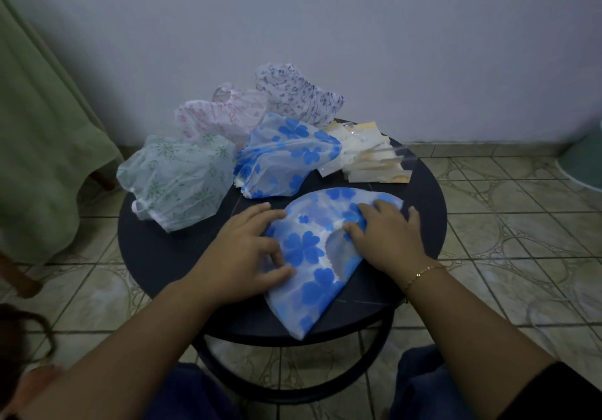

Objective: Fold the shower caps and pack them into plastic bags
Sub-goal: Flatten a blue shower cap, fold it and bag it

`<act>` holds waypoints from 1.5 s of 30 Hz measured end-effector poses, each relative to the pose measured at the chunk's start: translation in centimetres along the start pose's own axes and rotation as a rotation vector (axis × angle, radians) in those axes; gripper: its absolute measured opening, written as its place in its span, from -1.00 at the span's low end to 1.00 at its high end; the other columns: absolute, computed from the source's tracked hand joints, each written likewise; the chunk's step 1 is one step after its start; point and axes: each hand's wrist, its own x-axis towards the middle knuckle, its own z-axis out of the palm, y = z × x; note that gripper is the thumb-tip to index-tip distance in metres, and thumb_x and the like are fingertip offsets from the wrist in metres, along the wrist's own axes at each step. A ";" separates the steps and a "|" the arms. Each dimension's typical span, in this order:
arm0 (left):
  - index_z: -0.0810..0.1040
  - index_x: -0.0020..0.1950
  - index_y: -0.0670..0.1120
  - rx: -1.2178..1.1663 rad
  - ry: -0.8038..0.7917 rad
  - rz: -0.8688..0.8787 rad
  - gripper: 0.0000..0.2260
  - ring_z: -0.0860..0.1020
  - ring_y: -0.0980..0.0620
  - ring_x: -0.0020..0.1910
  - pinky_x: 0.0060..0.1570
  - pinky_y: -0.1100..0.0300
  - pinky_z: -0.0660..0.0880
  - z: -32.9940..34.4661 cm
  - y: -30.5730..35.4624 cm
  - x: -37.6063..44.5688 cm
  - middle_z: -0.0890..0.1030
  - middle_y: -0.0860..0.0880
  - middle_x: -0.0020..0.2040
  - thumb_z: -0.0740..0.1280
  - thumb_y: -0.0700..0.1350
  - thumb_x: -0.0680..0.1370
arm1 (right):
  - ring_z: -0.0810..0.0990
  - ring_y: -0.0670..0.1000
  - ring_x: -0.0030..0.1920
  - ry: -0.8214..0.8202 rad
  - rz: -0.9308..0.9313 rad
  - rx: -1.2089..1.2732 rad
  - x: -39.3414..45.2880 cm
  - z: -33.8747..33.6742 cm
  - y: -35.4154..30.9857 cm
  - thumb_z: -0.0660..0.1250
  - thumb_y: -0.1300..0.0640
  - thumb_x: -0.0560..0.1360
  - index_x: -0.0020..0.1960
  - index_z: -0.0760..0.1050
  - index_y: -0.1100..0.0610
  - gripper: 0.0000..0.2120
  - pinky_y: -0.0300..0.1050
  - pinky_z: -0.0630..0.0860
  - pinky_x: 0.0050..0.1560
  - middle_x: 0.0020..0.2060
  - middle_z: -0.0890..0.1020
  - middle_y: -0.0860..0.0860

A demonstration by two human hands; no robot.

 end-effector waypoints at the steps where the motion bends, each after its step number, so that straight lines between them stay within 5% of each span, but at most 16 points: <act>1: 0.61 -0.26 0.12 -0.019 0.019 0.048 -0.70 0.22 0.09 0.43 0.35 0.01 0.26 0.3 0.4 -0.1 0.45 0.06 0.35 0.27 0.30 0.38 | 0.08 0.01 0.48 -0.021 -0.043 0.032 0.1 0.1 -0.1 0.02 -0.21 0.58 0.47 0.19 -0.03 -0.48 0.22 -0.18 0.43 0.47 0.20 0.01; 5: 0.65 -0.16 0.00 -0.035 0.060 0.228 -0.74 0.46 0.04 0.24 0.24 0.15 0.40 1.5 2.4 0.0 0.60 0.02 0.11 0.30 0.15 0.46 | -0.02 0.02 0.51 0.025 -0.186 0.121 0.0 0.2 0.0 0.07 -0.13 0.60 0.47 0.22 0.00 -0.52 0.17 -0.20 0.45 0.50 0.14 0.02; 7: 0.64 -0.17 -0.05 -0.052 0.055 0.264 -0.77 0.55 0.04 0.02 0.07 0.18 0.44 1.8 3.0 0.0 0.63 0.04 -0.06 0.31 0.08 0.48 | 0.21 0.09 0.45 0.159 -0.311 0.211 -0.7 -0.1 0.1 0.15 -0.07 0.57 0.36 0.41 0.08 -0.58 0.19 0.09 0.45 0.41 0.34 0.08; 10: 0.62 -0.15 -0.06 -0.081 0.019 0.212 -0.74 0.56 0.07 -0.10 -0.03 0.17 0.44 1.9 3.2 0.0 0.63 0.07 -0.11 0.25 0.07 0.51 | 0.55 0.09 0.10 0.307 -0.511 0.293 -3.0 -0.5 0.2 0.20 -0.04 0.48 0.03 0.64 0.10 -0.67 0.12 0.49 0.06 0.07 0.63 0.03; 15: 0.67 -0.01 -0.04 -0.140 -0.051 0.137 -0.60 0.54 0.09 0.02 0.02 0.10 0.49 1.5 3.6 0.0 0.63 0.07 0.03 0.08 0.08 0.54 | 0.56 0.01 -0.09 0.237 -0.728 0.380 -8.4 0.1 0.5 0.27 0.08 0.51 -0.03 0.65 0.15 -0.79 0.01 0.49 -0.10 -0.12 0.64 -0.01; 18: 0.66 0.10 0.00 -0.142 -0.075 0.113 -0.56 0.51 0.10 0.10 0.05 0.10 0.49 1.5 4.0 -0.3 0.58 0.07 0.11 0.05 0.10 0.50 | 0.54 0.02 -0.06 0.219 -0.813 0.336 -10.6 0.5 1.5 0.33 -0.05 0.50 0.03 0.61 0.17 -0.70 -0.01 0.48 -0.08 -0.08 0.60 0.02; 21: 0.62 0.16 0.01 -0.114 -0.036 0.118 -0.57 0.52 0.10 0.04 -0.07 0.12 0.53 1.7 4.7 -0.9 0.53 0.07 0.11 0.10 0.11 0.47 | 0.55 0.07 -0.04 0.204 -0.885 0.202 -11.4 1.2 2.7 0.38 -0.13 0.46 0.07 0.58 0.19 -0.61 -0.01 0.48 -0.06 -0.04 0.58 0.07; 24: 0.61 0.16 -0.05 -0.070 0.047 0.220 -0.66 0.52 0.05 -0.04 -0.09 0.14 0.49 1.7 5.6 -1.1 0.54 0.01 0.00 0.24 0.03 0.47 | 0.56 0.12 -0.02 0.262 -0.903 0.167 -11.5 1.5 3.3 0.35 0.01 0.49 0.02 0.56 0.21 -0.73 0.03 0.49 -0.07 -0.05 0.58 0.10; 27: 0.65 -0.02 -0.09 -0.052 0.092 0.346 -0.81 0.52 0.02 -0.14 -0.10 0.13 0.44 1.8 6.5 -1.3 0.57 -0.01 -0.13 0.30 -0.06 0.48 | 0.58 0.11 -0.04 0.308 -0.898 0.177 -11.3 1.6 3.7 0.34 0.14 0.49 -0.05 0.59 0.22 -0.85 0.02 0.49 -0.10 -0.06 0.60 0.10; 30: 0.65 -0.11 -0.09 -0.108 0.026 0.391 -0.77 0.52 0.04 -0.24 -0.21 0.14 0.46 2.1 7.3 -1.9 0.57 0.01 -0.20 0.32 0.05 0.49 | 0.59 0.10 -0.09 0.336 -0.884 0.214 -11.1 1.4 4.0 0.35 0.19 0.45 -0.09 0.60 0.22 -0.89 0.00 0.48 -0.12 -0.10 0.61 0.09; 35: 0.66 -0.13 -0.05 -0.111 -0.032 0.352 -0.68 0.50 0.12 -0.23 -0.31 0.20 0.49 2.5 6.9 -1.8 0.57 0.05 -0.21 0.34 0.19 0.43 | 0.50 0.00 -0.10 0.303 -0.758 0.294 -11.0 1.2 4.2 0.33 0.06 0.47 -0.14 0.64 0.11 -0.84 -0.05 0.42 -0.16 -0.19 0.61 -0.06; 41: 0.68 -0.12 0.04 -0.252 -0.053 0.128 -0.68 0.53 0.23 -0.20 -0.24 0.22 0.54 2.4 6.9 -1.3 0.61 0.16 -0.23 0.25 0.21 0.47 | 0.52 -0.17 -0.14 0.077 -0.305 0.681 -10.8 -0.3 3.3 0.44 0.02 0.42 -0.02 0.61 -0.04 -0.86 -0.47 0.38 -0.12 -0.25 0.57 -0.11; 45: 0.67 -0.03 0.11 -0.338 -0.074 -0.115 -0.80 0.55 0.23 -0.14 -0.11 0.28 0.50 2.2 7.2 -0.9 0.63 0.18 -0.21 0.39 0.16 0.45 | 0.53 -0.23 -0.34 -0.032 -0.118 0.902 -10.5 -0.8 2.8 0.47 0.11 0.40 -0.09 0.51 -0.06 -0.82 -0.47 0.38 -0.23 -0.36 0.64 0.01</act>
